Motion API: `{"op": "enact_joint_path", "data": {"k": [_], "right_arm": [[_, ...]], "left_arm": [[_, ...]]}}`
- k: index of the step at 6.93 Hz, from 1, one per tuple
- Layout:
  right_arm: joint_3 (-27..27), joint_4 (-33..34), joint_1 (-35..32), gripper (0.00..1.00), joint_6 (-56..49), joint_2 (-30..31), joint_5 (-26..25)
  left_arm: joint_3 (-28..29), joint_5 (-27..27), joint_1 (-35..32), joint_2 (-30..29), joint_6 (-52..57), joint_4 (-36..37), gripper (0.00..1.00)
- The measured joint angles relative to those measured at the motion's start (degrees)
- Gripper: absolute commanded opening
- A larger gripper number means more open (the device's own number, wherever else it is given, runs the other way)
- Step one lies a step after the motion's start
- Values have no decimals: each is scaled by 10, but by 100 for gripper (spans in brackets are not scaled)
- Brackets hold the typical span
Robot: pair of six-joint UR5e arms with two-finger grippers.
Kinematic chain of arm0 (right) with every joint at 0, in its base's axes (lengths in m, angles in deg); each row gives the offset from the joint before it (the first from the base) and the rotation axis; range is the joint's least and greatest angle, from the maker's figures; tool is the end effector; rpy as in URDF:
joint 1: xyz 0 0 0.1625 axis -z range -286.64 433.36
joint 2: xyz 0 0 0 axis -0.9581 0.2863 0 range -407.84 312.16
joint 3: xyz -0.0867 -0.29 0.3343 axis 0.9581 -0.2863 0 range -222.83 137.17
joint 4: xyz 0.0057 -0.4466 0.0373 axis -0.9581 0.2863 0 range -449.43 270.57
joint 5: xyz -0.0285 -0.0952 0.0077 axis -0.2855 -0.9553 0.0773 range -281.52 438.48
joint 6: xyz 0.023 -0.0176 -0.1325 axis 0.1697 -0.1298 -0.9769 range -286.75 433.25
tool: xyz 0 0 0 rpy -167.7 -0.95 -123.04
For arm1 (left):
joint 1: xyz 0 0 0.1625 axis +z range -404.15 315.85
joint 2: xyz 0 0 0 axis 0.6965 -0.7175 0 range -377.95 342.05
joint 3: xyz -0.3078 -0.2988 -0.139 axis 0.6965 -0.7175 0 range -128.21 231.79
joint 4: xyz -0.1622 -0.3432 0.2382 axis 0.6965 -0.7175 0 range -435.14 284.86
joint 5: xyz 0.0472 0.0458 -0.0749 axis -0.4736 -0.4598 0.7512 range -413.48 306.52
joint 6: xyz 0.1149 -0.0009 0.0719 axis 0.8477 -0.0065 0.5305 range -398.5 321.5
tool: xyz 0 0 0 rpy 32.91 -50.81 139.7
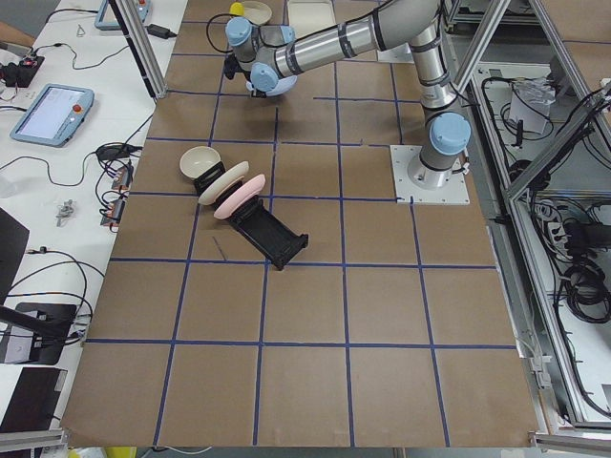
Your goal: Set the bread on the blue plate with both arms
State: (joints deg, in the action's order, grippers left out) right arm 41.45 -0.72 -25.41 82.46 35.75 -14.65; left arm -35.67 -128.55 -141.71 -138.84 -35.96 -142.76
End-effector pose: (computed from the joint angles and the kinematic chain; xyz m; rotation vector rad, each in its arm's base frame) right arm 0.2118 -0.5472 0.4666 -0.0103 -3.0821 -0.0396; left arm -0.2580 -0.6654 0.2057 -0.2340 -2.8718 -0.1665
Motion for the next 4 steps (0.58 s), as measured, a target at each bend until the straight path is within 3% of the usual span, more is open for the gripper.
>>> {"op": "enact_joint_path", "data": {"k": [1,2,4], "right_arm": [[3,31,-20,9,19,-19,-1],[4,56,-36,9,33,-37,-1],[4,103,-70,9,48,-76,-1]], "left_arm": [[5,0,2,-10,-7,8,85],[10,-2,6,-8,-11,12,100],[34,-15,27,39,-12,-38,100]]}}
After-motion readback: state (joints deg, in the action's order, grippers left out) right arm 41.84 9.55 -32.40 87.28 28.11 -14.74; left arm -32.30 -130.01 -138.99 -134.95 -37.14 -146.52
